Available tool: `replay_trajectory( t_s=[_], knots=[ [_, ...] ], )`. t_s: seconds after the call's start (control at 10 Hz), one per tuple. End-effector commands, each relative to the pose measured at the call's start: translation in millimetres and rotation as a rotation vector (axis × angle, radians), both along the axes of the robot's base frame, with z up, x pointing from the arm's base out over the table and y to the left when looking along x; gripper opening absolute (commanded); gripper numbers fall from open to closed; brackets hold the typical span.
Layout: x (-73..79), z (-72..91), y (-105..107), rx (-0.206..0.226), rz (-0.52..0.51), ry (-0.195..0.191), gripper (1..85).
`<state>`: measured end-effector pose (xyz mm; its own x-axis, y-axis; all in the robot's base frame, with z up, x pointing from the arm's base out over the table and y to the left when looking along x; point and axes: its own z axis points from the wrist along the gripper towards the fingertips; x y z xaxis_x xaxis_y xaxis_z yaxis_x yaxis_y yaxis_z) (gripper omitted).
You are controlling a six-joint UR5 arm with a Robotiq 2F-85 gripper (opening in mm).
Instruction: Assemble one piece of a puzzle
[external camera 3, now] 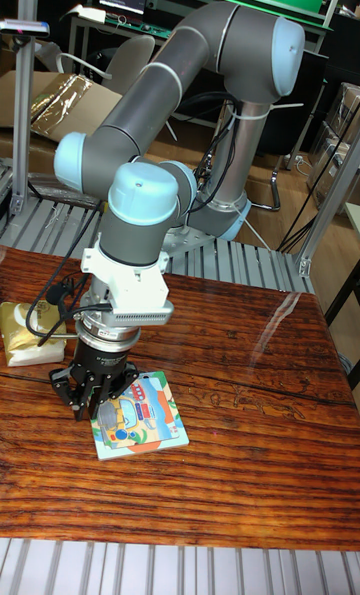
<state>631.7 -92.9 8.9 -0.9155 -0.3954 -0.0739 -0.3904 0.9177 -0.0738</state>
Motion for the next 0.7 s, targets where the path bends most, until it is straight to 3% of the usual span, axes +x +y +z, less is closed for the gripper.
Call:
replay_trajectory(
  t_s=[0.0,0.6],
  knots=[
    [1.1,-1.7,4.1,0.028,-0.013,-0.012,25.3],
    [3.7,-2.3,9.8,0.043,-0.031,-0.02,27.0]
  ],
)
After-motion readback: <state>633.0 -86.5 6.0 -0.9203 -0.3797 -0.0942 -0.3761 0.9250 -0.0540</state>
